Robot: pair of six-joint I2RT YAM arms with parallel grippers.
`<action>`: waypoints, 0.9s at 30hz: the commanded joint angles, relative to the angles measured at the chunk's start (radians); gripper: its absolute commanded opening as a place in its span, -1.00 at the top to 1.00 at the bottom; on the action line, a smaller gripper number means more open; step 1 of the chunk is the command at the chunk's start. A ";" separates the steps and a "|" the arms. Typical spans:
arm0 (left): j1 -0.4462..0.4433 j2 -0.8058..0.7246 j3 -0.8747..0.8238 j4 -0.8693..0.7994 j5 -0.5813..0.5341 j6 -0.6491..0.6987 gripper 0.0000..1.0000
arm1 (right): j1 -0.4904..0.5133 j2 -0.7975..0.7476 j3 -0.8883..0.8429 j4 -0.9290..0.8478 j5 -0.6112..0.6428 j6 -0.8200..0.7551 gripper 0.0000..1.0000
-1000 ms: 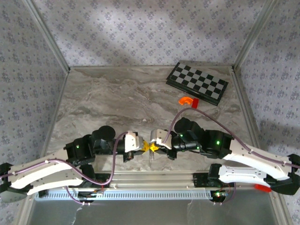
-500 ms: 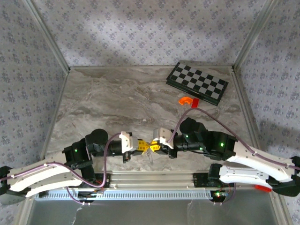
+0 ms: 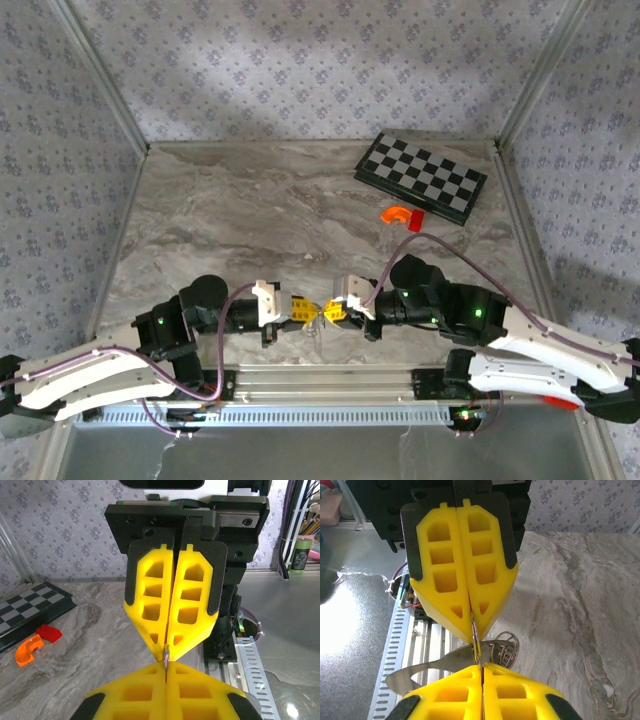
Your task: Put the keys on the keyring
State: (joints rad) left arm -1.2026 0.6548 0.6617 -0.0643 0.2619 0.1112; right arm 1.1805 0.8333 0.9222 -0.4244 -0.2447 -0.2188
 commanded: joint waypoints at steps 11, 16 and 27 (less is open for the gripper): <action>-0.002 -0.006 0.029 0.088 0.065 -0.011 1.00 | -0.027 0.018 -0.012 0.013 -0.032 0.017 1.00; -0.003 -0.005 0.023 0.105 0.072 -0.011 1.00 | -0.030 0.029 -0.012 0.020 -0.019 0.021 1.00; -0.002 -0.007 -0.018 0.164 0.066 -0.026 1.00 | -0.031 0.028 -0.032 0.041 -0.068 0.022 0.97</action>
State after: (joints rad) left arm -1.2026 0.6563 0.6308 -0.0078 0.2775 0.0998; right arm 1.1538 0.8536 0.9054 -0.4126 -0.2924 -0.2142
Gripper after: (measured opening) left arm 0.052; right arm 0.062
